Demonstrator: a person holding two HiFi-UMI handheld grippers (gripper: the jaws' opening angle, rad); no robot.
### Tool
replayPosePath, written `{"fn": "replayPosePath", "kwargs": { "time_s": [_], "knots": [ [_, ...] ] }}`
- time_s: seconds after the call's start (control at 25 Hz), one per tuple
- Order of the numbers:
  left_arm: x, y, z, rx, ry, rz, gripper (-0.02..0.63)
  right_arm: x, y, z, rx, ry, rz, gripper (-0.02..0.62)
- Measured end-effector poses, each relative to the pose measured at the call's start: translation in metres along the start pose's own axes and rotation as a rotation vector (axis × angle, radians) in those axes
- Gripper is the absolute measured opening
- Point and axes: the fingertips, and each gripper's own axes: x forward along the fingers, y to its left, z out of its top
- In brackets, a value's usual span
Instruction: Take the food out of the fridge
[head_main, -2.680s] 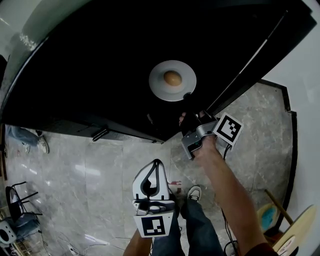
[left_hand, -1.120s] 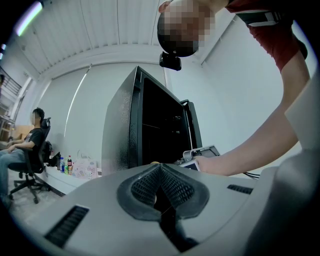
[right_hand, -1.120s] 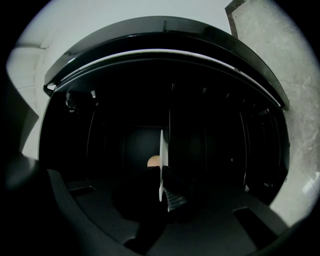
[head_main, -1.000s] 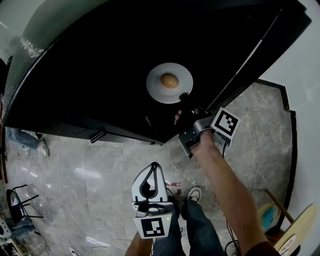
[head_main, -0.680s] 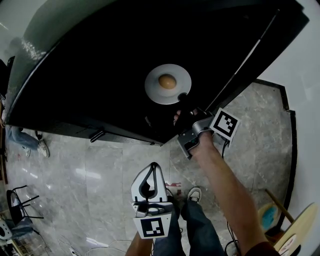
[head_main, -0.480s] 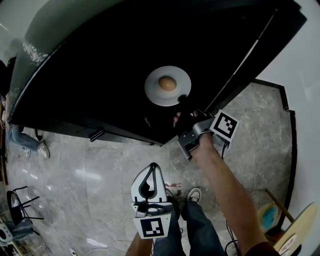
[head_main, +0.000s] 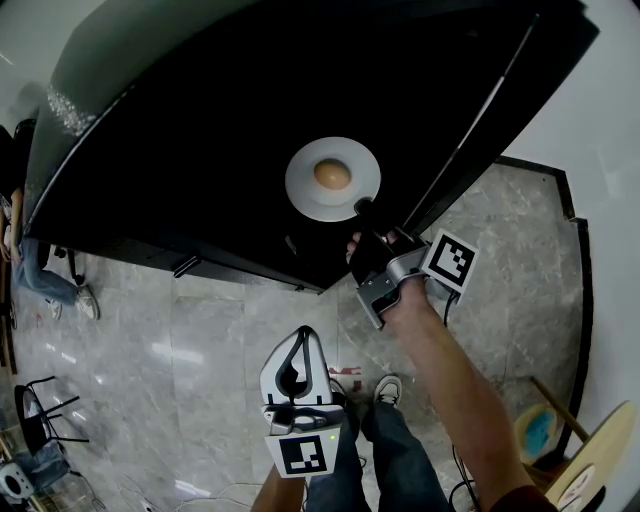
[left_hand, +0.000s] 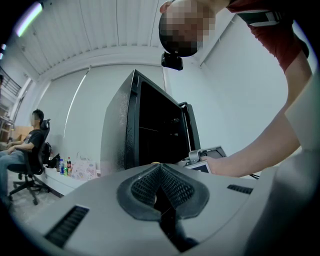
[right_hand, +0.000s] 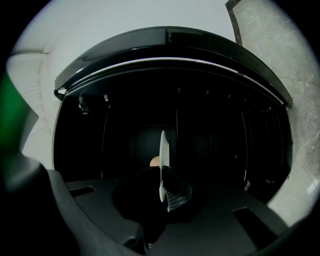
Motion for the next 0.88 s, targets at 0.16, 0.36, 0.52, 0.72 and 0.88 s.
{"fn": "replayPosePath", "kwargs": {
  "time_s": [0.16,0.36,0.52,0.72,0.88],
  "knots": [
    [0.009,0.004,-0.002,-0.005,0.004,-0.003,0.012,-0.002,-0.002,0.000,0.023,-0.003,0.001,0.034],
    [-0.003,-0.013,0.008,0.003,-0.017,-0.004,0.012,-0.038,0.013,-0.001,0.011,-0.004,0.027,0.034],
    [-0.010,-0.021,0.010,0.007,-0.027,-0.007,0.012,-0.059,0.017,-0.003,0.025,-0.011,0.040,0.034],
    [-0.010,-0.023,0.011,0.008,-0.029,-0.011,0.012,-0.075,0.019,-0.007,0.028,-0.010,0.045,0.034],
    [-0.011,-0.025,0.013,0.008,-0.036,-0.014,0.012,-0.089,0.022,-0.010,0.028,-0.018,0.048,0.034]
  ]
}}
